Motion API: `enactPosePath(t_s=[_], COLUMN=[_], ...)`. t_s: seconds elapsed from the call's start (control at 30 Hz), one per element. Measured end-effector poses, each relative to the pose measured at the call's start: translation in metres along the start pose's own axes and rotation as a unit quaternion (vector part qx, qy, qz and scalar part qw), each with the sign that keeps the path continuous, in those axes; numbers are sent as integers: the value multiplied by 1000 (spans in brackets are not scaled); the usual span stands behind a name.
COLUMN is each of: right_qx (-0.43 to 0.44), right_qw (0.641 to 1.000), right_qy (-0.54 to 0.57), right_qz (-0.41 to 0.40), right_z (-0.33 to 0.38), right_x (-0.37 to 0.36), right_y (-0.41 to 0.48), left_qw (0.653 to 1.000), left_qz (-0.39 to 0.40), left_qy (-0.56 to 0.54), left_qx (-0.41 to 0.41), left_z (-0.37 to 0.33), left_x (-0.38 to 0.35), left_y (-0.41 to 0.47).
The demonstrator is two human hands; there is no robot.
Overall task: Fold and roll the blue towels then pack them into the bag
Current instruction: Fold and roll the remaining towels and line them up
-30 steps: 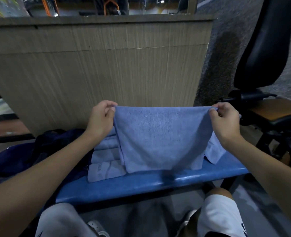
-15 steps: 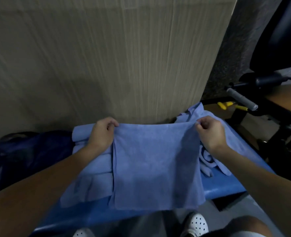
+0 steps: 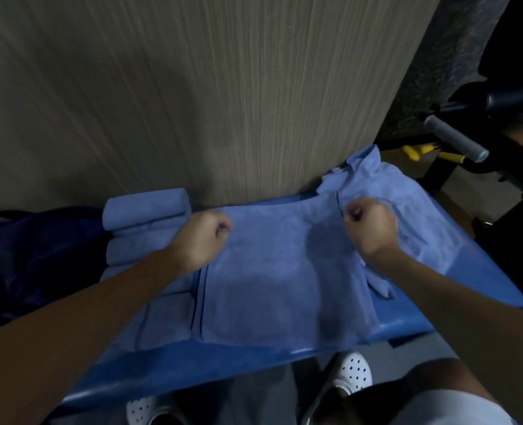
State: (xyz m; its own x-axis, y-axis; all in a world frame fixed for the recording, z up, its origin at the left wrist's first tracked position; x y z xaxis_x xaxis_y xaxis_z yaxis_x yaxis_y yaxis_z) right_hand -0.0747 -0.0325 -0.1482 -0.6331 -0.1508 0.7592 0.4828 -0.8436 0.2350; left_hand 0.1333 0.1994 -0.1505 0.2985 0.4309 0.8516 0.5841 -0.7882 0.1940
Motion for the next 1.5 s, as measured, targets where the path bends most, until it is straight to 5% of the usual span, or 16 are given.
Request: enactPosePath(t_s=[0.23,0.4,0.67,1.5], right_qx=[5,-80,-157,-171], right_qw=[999,991,976,974], right_qy=[30,0,-22,-48], right_qz=[37,104,148,138], right_z=[-34,-70,-82,-70], right_x=[9,3,10,15], right_y=[-86,-127,-138,-134], left_qw=[982,942,926,940], left_qz=[110,180,143,9], left_qy=[93,231,272,218], left_qx=[-125,-166,-221,-264], left_z=[-29,-25,-16,-14], left_x=[-7,-22,-14,12], left_y=[-80,-126,-133,-133])
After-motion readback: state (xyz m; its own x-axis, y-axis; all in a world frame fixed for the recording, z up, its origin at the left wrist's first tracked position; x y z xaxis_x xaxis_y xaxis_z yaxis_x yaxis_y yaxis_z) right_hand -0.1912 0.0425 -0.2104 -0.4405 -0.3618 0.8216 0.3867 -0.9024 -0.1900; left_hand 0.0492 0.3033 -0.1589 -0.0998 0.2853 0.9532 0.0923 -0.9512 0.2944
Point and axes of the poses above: each hand's wrist, its own y-axis towards the middle knuckle, its own x-axis out of the back of the hand, z = x × y, the point moved 3 cm from there along y, towards the middle knuckle, and after that the axes turned 3 degrees about -z, right-handed, at the moved point
